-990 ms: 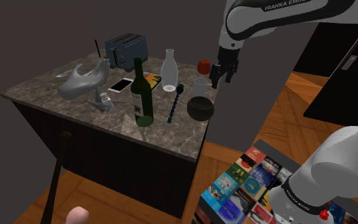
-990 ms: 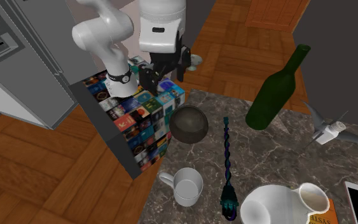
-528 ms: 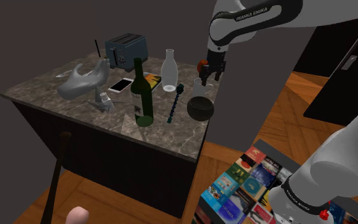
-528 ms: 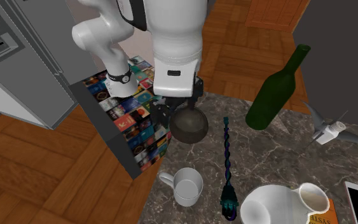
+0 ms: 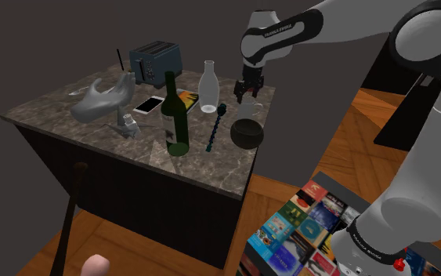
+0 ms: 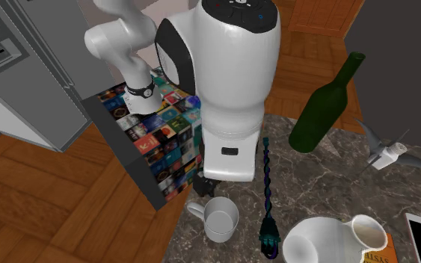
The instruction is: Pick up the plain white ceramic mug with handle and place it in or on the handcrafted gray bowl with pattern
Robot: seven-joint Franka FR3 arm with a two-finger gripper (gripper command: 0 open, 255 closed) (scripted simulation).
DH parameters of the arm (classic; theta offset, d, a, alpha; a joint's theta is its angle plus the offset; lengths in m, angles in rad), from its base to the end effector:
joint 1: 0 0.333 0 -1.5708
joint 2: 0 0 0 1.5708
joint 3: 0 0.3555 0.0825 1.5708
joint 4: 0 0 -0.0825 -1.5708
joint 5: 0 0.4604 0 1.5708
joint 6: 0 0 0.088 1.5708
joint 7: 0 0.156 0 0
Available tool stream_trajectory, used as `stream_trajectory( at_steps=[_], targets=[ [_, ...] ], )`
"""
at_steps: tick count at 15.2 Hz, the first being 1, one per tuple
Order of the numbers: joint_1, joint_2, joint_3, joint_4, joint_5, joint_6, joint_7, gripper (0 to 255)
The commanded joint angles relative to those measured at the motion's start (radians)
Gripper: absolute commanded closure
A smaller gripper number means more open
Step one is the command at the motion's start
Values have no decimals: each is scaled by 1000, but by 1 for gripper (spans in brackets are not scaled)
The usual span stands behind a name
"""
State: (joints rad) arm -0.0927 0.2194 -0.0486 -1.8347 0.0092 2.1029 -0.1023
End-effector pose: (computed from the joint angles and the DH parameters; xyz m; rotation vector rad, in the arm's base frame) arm 0.6927 -0.0965 0.3698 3.1315 -0.0659 0.0758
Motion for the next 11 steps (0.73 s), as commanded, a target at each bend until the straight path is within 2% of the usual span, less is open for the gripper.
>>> stream_trajectory(
  at_steps=[1,3,11],
  targets=[
    [-6,78,-3,84,3,7,-7,0],
    [-10,119,-4,129,4,8,-11,0],
    [-11,166,-3,92,7,91,-13,0]
  ],
)
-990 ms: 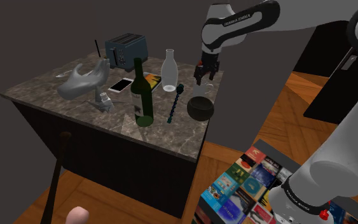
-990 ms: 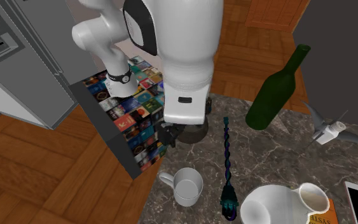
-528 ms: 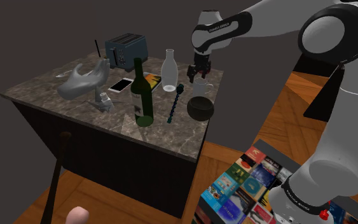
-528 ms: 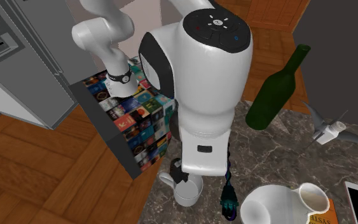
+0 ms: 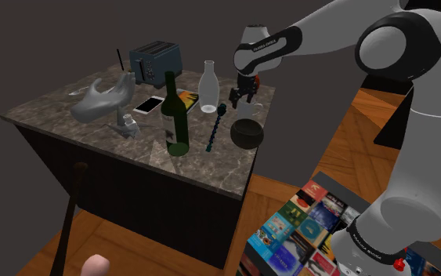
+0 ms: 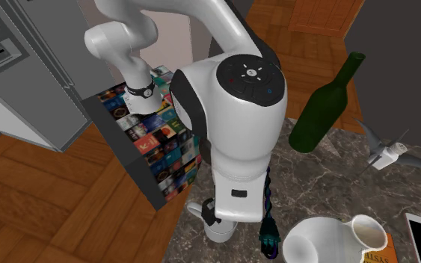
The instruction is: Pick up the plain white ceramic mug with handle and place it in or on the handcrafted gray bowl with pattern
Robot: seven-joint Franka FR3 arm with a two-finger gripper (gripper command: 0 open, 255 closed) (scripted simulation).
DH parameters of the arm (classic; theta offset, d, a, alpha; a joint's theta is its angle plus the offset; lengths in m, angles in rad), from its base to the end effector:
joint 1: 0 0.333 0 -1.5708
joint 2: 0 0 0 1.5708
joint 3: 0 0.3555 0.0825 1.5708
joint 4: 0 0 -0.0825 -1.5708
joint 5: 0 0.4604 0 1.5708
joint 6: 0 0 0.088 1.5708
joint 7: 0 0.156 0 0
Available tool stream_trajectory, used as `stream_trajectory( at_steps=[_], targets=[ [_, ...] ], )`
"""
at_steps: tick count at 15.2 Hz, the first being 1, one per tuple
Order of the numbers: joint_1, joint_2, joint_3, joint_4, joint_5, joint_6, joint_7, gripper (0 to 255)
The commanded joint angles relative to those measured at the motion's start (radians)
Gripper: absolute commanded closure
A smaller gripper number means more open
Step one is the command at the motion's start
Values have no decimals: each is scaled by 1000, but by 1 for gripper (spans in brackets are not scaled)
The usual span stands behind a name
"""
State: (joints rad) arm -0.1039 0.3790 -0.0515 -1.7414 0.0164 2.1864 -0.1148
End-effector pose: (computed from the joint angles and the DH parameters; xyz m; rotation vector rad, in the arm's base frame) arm 0.7336 -0.1113 0.3131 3.1250 -0.0709 0.1020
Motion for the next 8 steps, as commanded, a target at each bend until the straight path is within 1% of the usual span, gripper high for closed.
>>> stream_trajectory(
  at_steps=[1,7,8],
  targets=[
    [0,6,0,-1,0,8,0,0],
    [0,6,0,-1,0,7,0,0],
    [0,6,0,-1,0,7,0,255]
  ],
)
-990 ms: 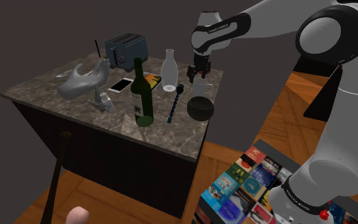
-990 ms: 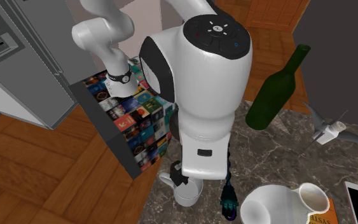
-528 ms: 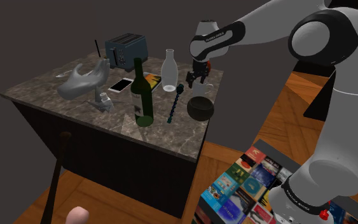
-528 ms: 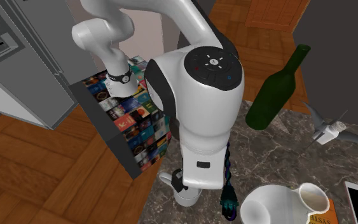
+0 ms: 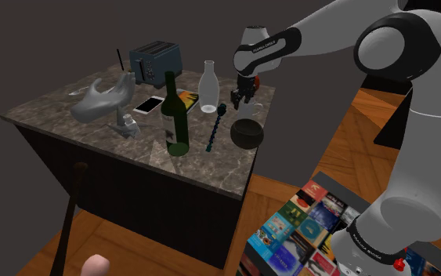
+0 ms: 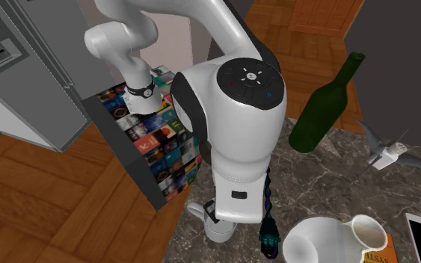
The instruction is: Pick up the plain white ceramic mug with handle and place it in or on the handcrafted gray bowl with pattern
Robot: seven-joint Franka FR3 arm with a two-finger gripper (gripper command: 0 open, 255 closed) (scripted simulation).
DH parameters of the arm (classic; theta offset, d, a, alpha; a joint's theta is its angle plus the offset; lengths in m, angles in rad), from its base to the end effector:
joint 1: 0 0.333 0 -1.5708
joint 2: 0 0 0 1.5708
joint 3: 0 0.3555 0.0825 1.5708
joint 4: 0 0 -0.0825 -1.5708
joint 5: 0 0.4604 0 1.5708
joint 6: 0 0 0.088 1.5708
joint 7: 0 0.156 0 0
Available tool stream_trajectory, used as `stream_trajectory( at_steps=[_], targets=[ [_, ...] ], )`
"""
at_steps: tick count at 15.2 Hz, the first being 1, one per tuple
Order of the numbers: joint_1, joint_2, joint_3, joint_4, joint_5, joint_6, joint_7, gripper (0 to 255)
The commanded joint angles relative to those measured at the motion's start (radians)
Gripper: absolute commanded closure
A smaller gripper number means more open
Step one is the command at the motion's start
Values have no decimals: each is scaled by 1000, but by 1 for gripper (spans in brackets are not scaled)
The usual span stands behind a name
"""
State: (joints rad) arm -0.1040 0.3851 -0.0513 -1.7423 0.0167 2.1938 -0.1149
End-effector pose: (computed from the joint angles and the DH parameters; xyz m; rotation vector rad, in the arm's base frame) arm 0.7343 -0.1113 0.3088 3.1249 -0.0708 0.1026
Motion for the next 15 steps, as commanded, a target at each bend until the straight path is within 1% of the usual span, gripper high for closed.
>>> stream_trajectory(
  at_steps=[1,9,15],
  targets=[
    [0,0,0,0,0,0,0,255],
    [0,0,0,0,0,0,0,255],
    [1,-31,-1,38,-2,-69,1,255]
  ],
)
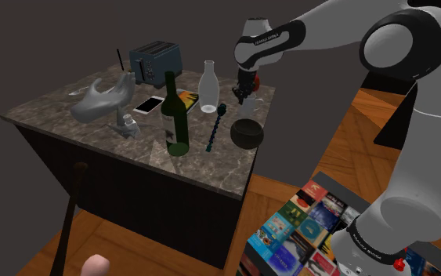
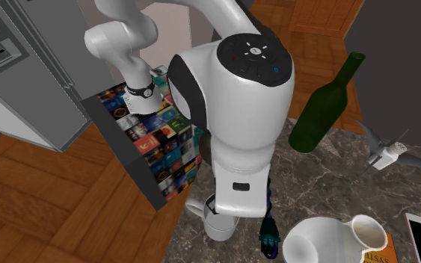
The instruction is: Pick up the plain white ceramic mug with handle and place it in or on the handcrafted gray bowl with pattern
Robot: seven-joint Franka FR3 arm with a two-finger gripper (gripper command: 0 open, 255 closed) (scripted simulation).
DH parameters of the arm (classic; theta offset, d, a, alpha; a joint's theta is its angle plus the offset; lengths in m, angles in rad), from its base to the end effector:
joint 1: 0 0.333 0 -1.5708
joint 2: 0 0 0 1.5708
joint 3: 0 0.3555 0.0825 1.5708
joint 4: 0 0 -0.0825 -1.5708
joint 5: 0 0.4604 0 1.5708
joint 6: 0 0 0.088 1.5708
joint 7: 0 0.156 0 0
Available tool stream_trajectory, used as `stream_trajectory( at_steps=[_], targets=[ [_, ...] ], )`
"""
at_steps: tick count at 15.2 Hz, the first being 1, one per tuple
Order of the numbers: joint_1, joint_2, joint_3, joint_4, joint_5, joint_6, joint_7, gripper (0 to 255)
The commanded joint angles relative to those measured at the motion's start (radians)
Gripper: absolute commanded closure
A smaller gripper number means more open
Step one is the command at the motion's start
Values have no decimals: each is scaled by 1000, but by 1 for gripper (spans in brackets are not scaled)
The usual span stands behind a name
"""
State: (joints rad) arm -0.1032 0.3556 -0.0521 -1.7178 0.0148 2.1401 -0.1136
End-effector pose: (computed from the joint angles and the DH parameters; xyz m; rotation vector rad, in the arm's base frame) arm 0.7342 -0.1111 0.3386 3.1249 -0.0709 0.1030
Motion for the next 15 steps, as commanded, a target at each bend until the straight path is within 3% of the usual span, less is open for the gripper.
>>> stream_trajectory(
  at_steps=[1,15],
  targets=[
    [0,-6,0,20,0,-27,0,255],
    [0,-50,-2,148,-3,-198,1,255]
  ],
)
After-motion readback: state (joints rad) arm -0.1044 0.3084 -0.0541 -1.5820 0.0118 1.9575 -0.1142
